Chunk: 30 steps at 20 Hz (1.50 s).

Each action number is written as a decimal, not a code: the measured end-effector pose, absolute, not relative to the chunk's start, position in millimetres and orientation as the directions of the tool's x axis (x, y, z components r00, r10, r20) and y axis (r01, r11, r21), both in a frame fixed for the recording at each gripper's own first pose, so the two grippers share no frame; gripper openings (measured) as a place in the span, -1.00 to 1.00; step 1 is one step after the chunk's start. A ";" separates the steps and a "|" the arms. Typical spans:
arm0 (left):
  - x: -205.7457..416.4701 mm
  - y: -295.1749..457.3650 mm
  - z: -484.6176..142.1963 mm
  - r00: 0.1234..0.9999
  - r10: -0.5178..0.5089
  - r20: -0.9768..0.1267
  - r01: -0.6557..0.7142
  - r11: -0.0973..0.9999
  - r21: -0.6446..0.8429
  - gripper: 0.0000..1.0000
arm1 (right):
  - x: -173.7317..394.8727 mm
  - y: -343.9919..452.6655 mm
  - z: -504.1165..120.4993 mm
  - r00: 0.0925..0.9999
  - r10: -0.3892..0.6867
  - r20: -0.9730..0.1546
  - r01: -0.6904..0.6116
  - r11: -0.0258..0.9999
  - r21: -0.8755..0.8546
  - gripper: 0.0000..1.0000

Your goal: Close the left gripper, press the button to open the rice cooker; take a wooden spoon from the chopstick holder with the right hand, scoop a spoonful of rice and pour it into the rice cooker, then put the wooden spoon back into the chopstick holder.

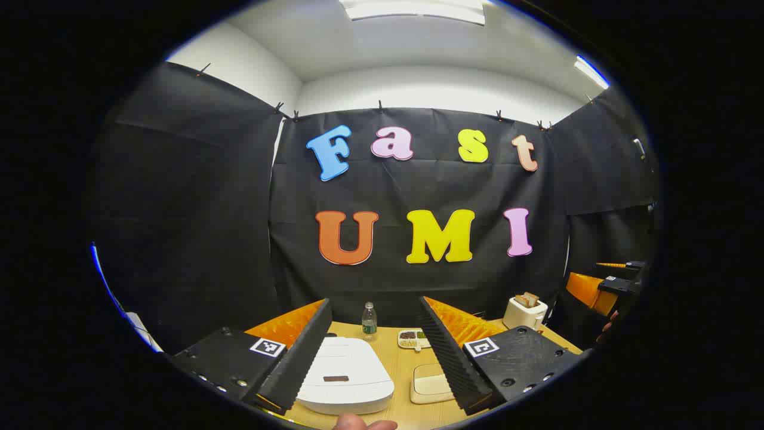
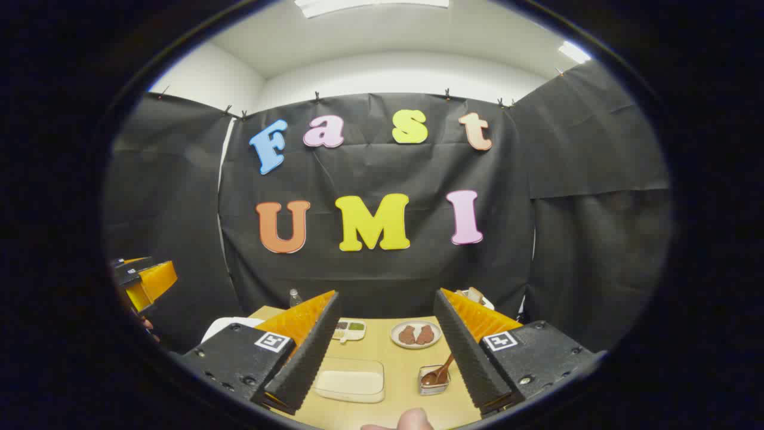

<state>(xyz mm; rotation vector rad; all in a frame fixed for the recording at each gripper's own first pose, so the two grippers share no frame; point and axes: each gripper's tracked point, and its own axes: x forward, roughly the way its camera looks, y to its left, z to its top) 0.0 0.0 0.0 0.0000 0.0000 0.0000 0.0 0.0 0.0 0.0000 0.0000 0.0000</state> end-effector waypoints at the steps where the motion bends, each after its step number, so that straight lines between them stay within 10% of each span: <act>1: 0.1 0.0 -0.8 1.000 0.000 -0.002 0.000 1.000 -0.001 0.87 | 0.5 -1.1 -0.6 1.000 -0.002 -0.002 0.002 1.000 -0.001 1.00; 21: -1.9 4.1 -11.2 0.998 0.031 -0.050 -0.032 0.999 -0.012 0.87 | 5.9 -16.4 -2.8 1.000 -0.007 -0.018 0.007 1.000 0.011 1.00; 30: 16.3 34.7 -86.4 0.949 0.089 -0.301 -0.100 0.995 -0.023 0.87 | 26.7 -20.5 -17.3 0.999 0.010 -0.052 -0.010 1.000 0.010 0.94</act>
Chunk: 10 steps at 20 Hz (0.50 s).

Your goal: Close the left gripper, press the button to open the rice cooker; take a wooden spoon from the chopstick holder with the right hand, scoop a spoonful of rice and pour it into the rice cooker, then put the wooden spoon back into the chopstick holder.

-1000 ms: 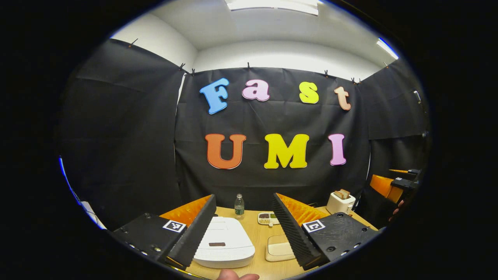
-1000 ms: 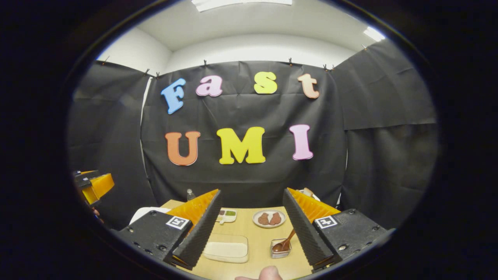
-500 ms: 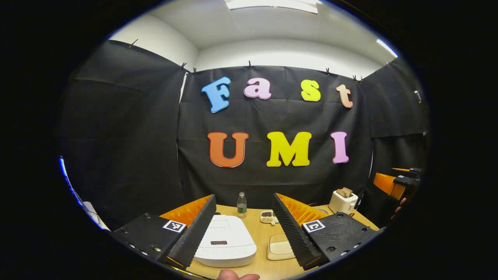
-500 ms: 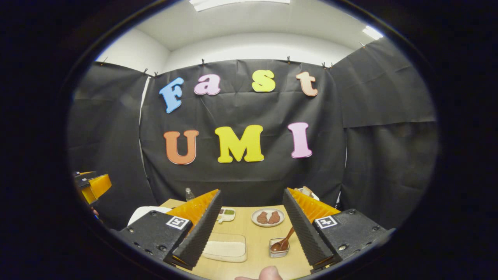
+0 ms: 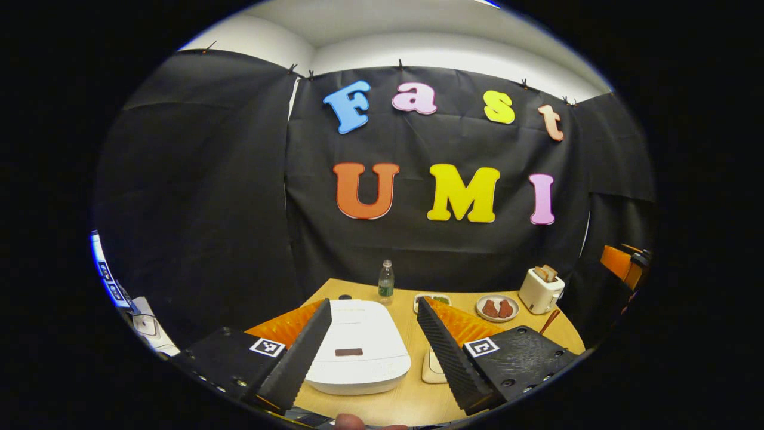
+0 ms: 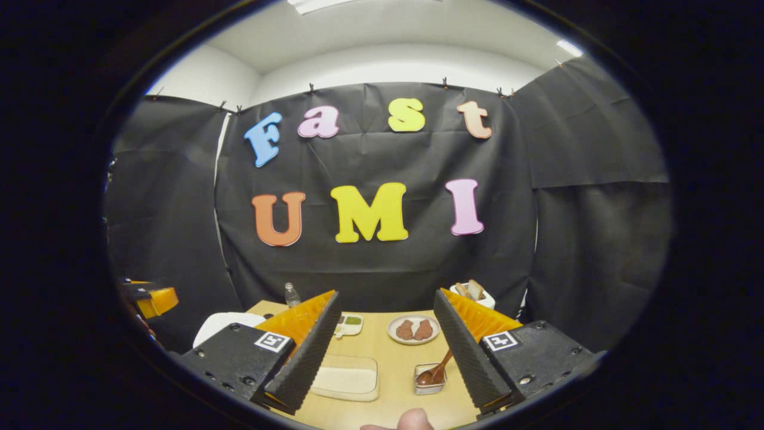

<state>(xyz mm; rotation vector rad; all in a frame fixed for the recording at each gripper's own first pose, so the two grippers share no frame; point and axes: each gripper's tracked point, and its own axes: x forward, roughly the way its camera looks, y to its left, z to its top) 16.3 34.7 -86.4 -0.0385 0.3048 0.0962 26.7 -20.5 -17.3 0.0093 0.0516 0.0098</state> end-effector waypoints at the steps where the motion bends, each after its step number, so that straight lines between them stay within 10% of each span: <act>1: 17.1 38.3 -99.6 0.935 0.085 -0.345 -0.101 0.994 -0.029 0.87 | 30.5 -23.1 -20.3 0.998 0.007 -0.059 -0.006 1.000 0.004 0.94; 4: 21.1 47.7 -139.9 0.878 0.064 -0.474 -0.097 0.994 -0.045 0.51 | 40.1 -29.2 -37.6 0.995 -0.002 -0.098 0.002 1.000 0.008 1.00; 10: 34.2 64.6 -190.4 0.787 0.027 -0.616 -0.127 0.985 -0.120 -0.99 | 57.3 -42.5 -54.5 0.989 -0.025 -0.146 0.029 0.999 0.028 1.00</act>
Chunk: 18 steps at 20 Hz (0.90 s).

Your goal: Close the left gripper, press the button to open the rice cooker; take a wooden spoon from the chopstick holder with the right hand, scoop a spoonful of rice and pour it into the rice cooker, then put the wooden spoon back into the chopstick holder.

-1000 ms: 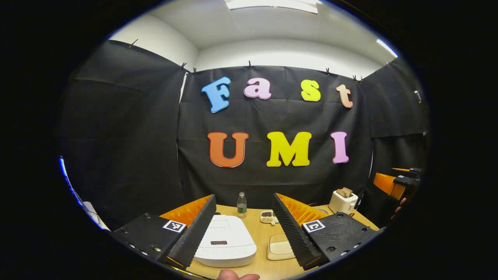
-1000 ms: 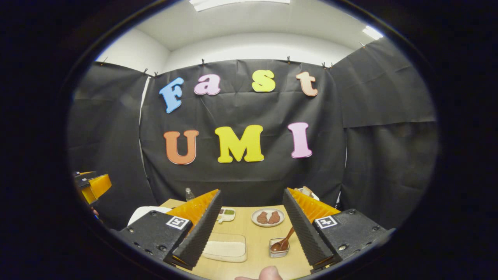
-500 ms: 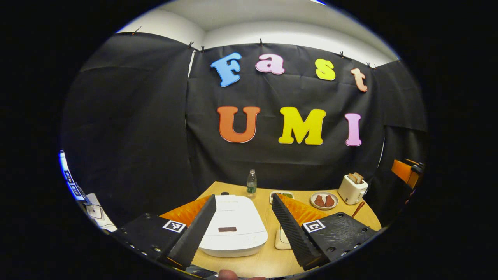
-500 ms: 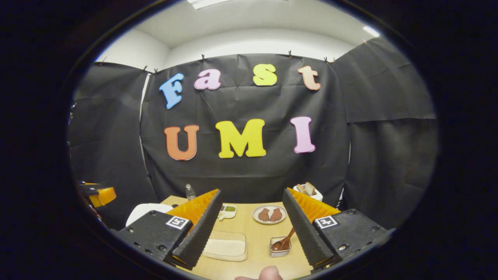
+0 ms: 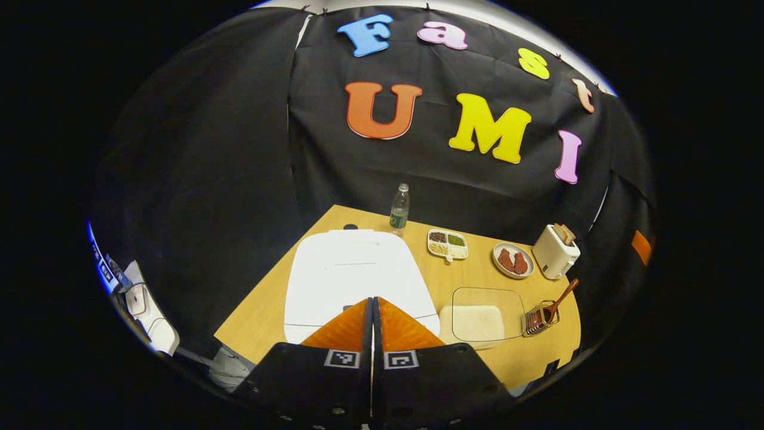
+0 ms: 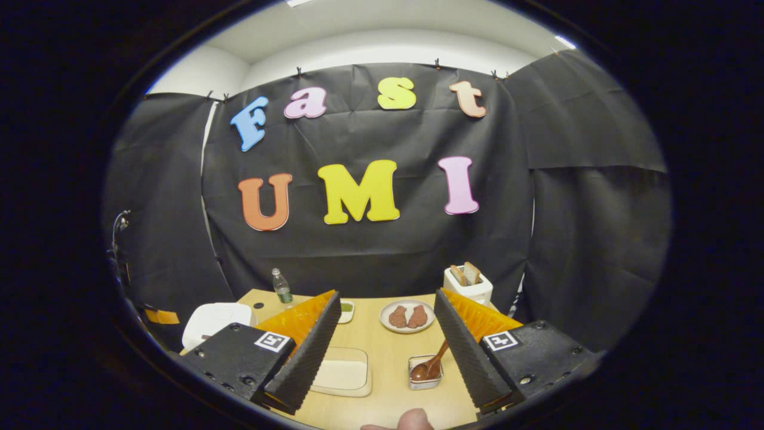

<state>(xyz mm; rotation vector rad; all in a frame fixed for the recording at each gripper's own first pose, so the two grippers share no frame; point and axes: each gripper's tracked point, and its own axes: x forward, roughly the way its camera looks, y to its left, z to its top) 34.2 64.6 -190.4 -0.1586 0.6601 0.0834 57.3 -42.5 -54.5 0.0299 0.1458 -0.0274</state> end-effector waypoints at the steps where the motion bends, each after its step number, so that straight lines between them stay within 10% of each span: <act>1: 36.5 65.1 -196.5 0.776 0.018 -0.631 -0.129 0.983 -0.130 -0.96 | 59.8 -43.9 -56.5 0.988 -0.027 -0.152 0.032 0.999 0.027 0.94; 18: 73.3 75.4 -291.4 0.660 -0.053 -0.749 -0.191 0.953 -0.236 -1.00 | 88.8 -42.8 -92.6 0.969 -0.033 -0.243 0.031 0.999 -0.015 1.00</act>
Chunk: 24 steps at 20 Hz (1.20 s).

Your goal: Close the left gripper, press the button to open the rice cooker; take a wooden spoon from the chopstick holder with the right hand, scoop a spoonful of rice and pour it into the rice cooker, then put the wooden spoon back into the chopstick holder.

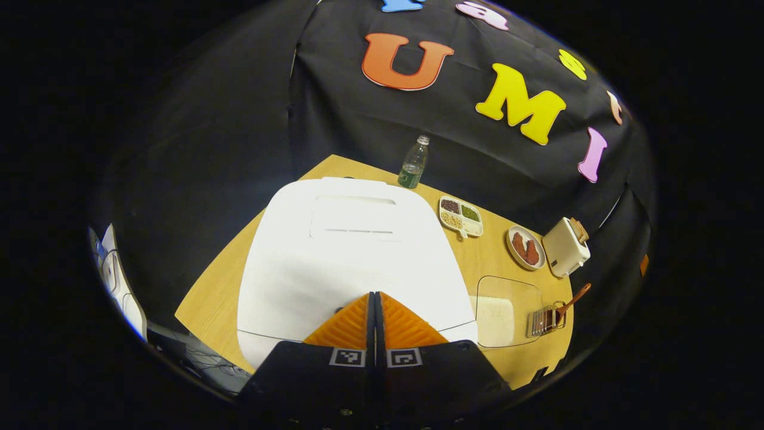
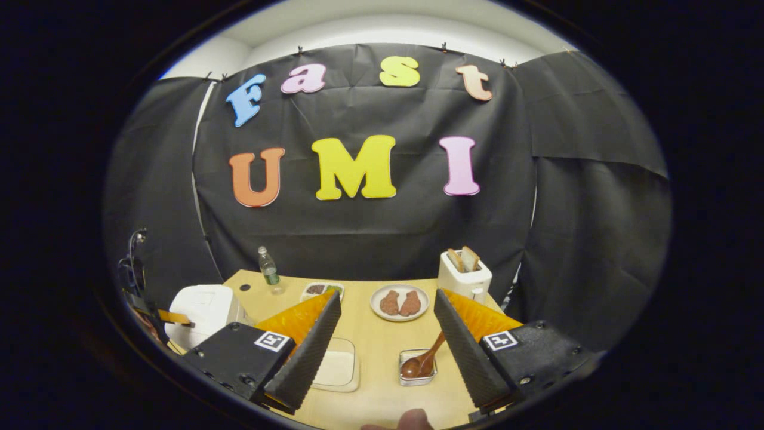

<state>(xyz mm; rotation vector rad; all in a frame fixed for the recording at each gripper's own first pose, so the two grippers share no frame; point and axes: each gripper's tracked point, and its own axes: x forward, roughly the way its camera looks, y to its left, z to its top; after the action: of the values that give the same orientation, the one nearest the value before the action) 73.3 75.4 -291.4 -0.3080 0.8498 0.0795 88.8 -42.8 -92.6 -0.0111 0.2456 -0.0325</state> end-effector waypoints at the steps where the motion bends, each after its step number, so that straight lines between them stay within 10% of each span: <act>1: 75.3 75.8 -290.3 0.677 -0.052 -0.734 -0.195 0.949 -0.248 -1.00 | 89.9 -39.0 -93.6 0.969 -0.025 -0.247 0.022 1.000 -0.012 1.00; 7: 81.6 81.1 -270.9 0.748 -0.011 -0.663 -0.186 0.956 -0.226 -1.00 | 88.8 -19.2 -85.2 0.971 0.036 -0.237 -0.041 0.999 -0.015 1.00; 11: 114.0 92.9 -180.3 0.926 0.057 -0.373 -0.146 0.966 -0.214 -0.92 | 84.6 -23.9 -69.2 0.983 0.035 -0.182 -0.039 0.999 -0.017 1.00; 12: 121.6 96.5 -167.3 0.942 0.076 -0.328 -0.140 0.974 -0.176 -0.80 | 83.5 -23.9 -70.0 0.983 0.038 -0.178 -0.040 0.999 -0.011 0.94; 15: 130.4 95.5 -121.6 0.965 0.131 -0.225 -0.155 0.983 -0.093 0.45 | 79.0 -31.0 -66.4 0.985 0.031 -0.171 -0.031 1.000 0.004 1.00; 20: 120.0 69.2 -81.3 0.984 0.106 -0.141 -0.116 0.991 -0.061 0.53 | 70.9 -57.8 -61.8 0.989 0.000 -0.148 0.003 1.000 0.015 1.00; 21: 112.4 61.7 -78.8 0.986 0.102 -0.134 -0.111 0.992 -0.054 0.95 | 69.2 -64.9 -64.4 0.989 -0.006 -0.150 0.009 1.000 0.017 0.94; 24: 99.4 41.8 -72.0 0.988 0.089 -0.126 -0.096 0.994 -0.051 0.89 | 68.1 -90.1 -79.7 0.983 -0.020 -0.180 0.024 0.999 0.021 0.94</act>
<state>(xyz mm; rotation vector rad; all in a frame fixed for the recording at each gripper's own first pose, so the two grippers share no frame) 99.4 41.8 -72.0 -0.0572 0.1240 0.0927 68.1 -90.1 -79.7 0.0232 0.1811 -0.0222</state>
